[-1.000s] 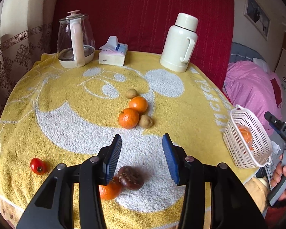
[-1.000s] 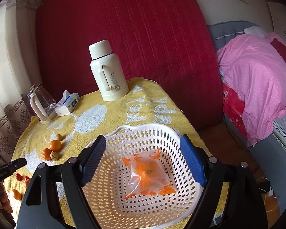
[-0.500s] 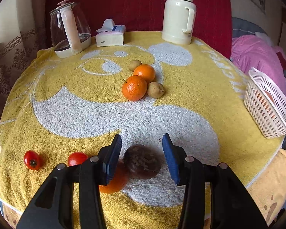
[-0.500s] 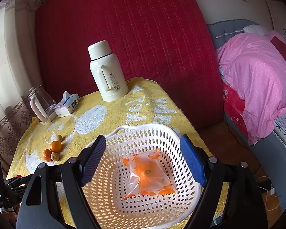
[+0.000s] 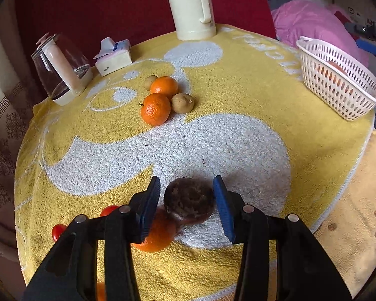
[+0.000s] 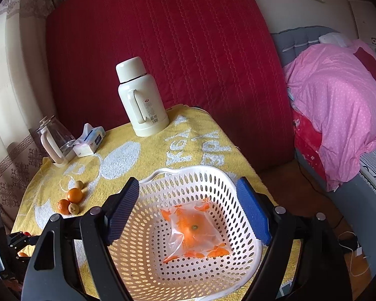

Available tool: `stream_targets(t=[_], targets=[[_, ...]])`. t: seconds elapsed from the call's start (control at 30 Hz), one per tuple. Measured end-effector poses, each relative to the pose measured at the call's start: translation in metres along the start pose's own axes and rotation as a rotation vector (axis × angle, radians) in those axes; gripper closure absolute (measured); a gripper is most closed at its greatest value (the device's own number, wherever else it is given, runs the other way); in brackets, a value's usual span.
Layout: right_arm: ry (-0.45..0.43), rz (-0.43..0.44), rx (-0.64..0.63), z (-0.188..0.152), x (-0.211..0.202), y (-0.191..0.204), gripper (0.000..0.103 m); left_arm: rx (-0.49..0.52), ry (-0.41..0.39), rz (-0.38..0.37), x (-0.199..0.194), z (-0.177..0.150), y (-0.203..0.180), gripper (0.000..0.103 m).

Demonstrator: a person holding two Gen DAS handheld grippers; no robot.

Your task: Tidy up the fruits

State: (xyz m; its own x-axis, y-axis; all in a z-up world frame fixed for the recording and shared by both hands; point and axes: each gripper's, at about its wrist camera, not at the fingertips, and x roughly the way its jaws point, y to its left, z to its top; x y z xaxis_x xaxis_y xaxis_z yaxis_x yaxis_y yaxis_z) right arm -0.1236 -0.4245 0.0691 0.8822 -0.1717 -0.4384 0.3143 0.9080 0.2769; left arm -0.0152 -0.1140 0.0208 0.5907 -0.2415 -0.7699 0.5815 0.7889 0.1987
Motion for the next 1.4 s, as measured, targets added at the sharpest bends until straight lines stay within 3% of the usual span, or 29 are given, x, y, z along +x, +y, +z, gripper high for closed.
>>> stream_targets(t=[0.3, 0.67, 1.13, 1.3, 1.4], targets=[[-0.027, -0.003, 0.018, 0.004, -0.01, -0.005, 0.022, -0.134, -0.03, -0.056, -0.007, 0.009, -0.001, 0.063], [-0.047, -0.008, 0.042, 0.011, -0.017, -0.013, 0.022, -0.113, -0.165, -0.147, -0.04, 0.066, -0.039, 0.064], [-0.073, -0.029, 0.089, 0.02, -0.025, -0.032, 0.022, -0.017, -0.256, -0.264, -0.054, 0.126, -0.104, 0.067], [-0.083, -0.023, 0.098, 0.022, -0.028, -0.036, 0.022, -0.083, -0.199, -0.254, -0.042, 0.114, -0.088, 0.065], [-0.076, -0.018, 0.101, 0.02, -0.026, -0.037, 0.022, -0.116, -0.138, -0.286, -0.028, 0.095, -0.086, 0.055]])
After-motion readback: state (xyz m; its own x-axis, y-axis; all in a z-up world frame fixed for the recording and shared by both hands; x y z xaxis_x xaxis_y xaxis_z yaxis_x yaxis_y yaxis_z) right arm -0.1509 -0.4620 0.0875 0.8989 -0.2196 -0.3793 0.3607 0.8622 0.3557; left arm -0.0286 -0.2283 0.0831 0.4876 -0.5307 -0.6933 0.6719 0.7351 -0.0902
